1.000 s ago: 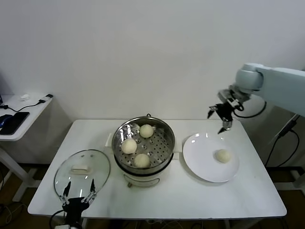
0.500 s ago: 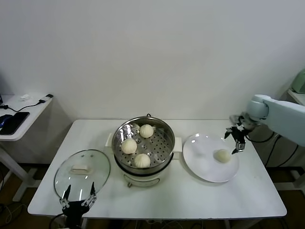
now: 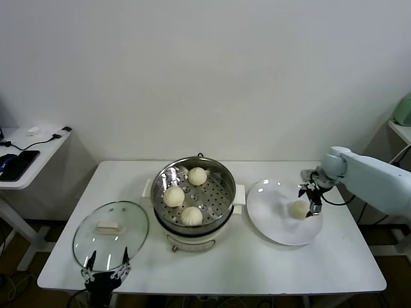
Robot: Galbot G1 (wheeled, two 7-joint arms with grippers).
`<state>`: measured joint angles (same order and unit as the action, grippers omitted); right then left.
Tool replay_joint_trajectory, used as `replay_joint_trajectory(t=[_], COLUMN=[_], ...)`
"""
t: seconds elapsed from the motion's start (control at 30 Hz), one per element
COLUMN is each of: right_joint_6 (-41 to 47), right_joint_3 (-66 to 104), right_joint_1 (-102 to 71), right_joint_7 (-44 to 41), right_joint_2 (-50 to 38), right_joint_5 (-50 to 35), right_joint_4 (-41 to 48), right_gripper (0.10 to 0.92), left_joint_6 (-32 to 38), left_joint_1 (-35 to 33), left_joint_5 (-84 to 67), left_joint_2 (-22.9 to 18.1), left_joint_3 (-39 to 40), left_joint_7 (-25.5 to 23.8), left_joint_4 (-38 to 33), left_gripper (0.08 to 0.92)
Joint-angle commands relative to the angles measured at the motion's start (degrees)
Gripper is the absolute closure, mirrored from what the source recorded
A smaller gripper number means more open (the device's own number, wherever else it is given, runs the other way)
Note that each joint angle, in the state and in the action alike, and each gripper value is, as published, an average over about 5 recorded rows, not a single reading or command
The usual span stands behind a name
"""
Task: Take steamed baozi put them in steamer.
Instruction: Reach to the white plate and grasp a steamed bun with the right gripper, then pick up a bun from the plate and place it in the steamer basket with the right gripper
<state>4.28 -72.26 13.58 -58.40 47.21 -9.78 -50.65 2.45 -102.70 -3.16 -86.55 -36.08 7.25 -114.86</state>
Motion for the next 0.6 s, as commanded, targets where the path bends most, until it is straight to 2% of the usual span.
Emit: replay_joint_trajectory(t=[0.03, 0.13, 0.37, 0.47, 0.6], right_joint_6=[0.42, 0.54, 1.82, 2.9, 4.5], right_joint_3=[4.18, 4.28, 2.04, -1.21, -8.66], right_joint_1=[-4.22, -4.12, -1.72, 1.94, 10.31], right_joint_7=[0.49, 0.47, 0.24, 0.17, 0.44], right_joint_2=[2.54, 2.56, 1.5, 0.37, -1.35], right_joint_5=[2.48, 2.76, 1.58, -0.93, -7.43], right_joint_4=[4.06, 3.84, 0.88, -2.09, -7.99], right_gripper=[0.22, 0.255, 0.412, 0.474, 0.511], left_joint_6=[0.1, 0.1, 0.19, 0.12, -0.05], left_joint_1=[-0.26, -0.31, -0.74, -0.85, -0.85], left_joint_5=[0.04, 0.04, 0.03, -0.01, -0.05], left_joint_2=[-0.01, -0.01, 0.16, 0.21, 0.25], left_joint_3=[-0.01, -0.04, -0.22, -0.3, -0.17], left_joint_7=[0.06, 0.08, 0.09, 0.08, 0.05], left_joint_4=[-0.04, -0.15, -0.58, -0.97, -1.5], left_gripper=[0.177, 0.177, 0.177, 0.177, 0.177])
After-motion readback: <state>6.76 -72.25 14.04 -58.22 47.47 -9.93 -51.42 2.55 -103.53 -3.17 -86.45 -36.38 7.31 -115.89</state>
